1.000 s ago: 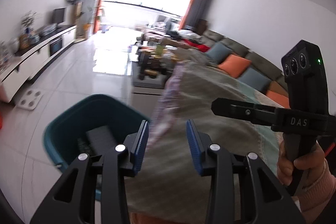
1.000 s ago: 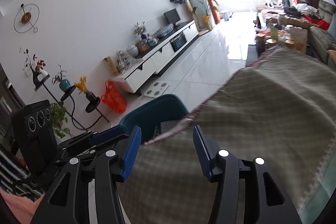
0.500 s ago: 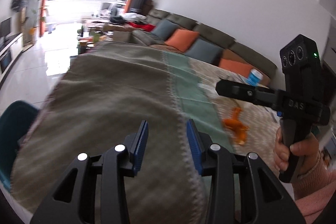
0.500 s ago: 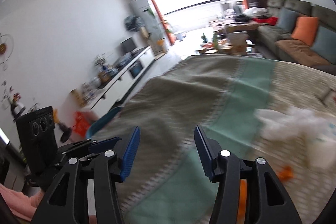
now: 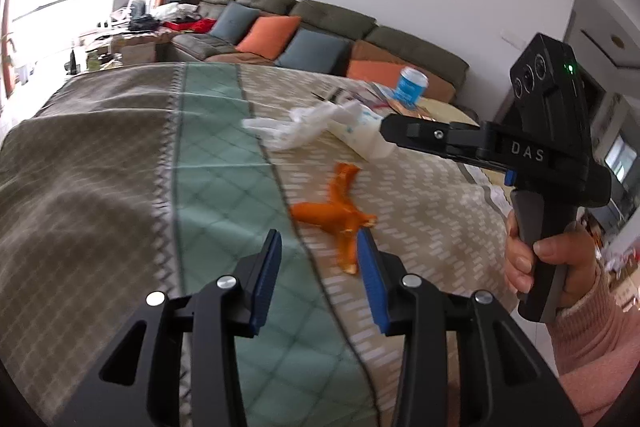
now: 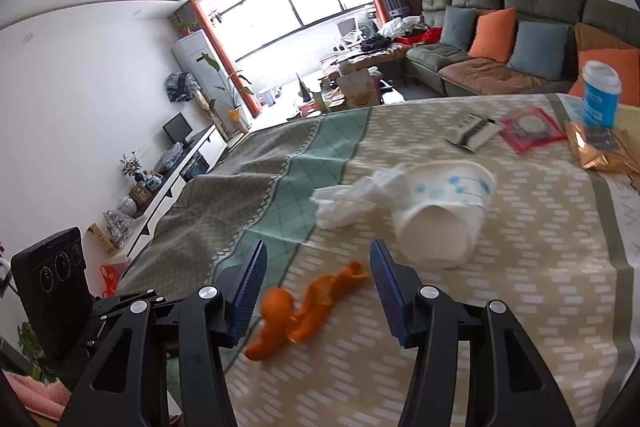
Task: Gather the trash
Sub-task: 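Move both tools back over the table toward the orange peel and cup, then grasp the orange peel with the left tool while the right tool grasps the blue-printed paper cup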
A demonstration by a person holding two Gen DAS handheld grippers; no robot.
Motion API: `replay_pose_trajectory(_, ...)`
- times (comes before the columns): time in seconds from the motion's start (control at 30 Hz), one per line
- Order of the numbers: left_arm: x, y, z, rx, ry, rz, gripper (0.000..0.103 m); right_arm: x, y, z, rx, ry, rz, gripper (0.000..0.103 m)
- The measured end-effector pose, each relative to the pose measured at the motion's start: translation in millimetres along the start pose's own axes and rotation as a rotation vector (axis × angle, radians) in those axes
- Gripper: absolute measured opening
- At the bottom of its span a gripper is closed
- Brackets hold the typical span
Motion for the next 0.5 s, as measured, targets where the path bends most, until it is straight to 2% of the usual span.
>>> replay_pose_trajectory(0.4,33,-5,16,0.023,0.011,-0.084,0.038,5,-18,14,0.025,0.01,-0.041,0.054)
replay_pose_trajectory(0.5,39,-5,12,0.015,0.025,-0.094,0.029,5,-18,17,0.029,0.002,-0.038,0.054)
Point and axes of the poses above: each gripper's, at about its wrist camera, not at the fingertips, and x roughly the way its jaws point, z to its right, y to its top, the point moved 4 cm from there along x, roughly the way its jaws point, and after that the axes turned 1 degree about -y, right-handed, at the moved point
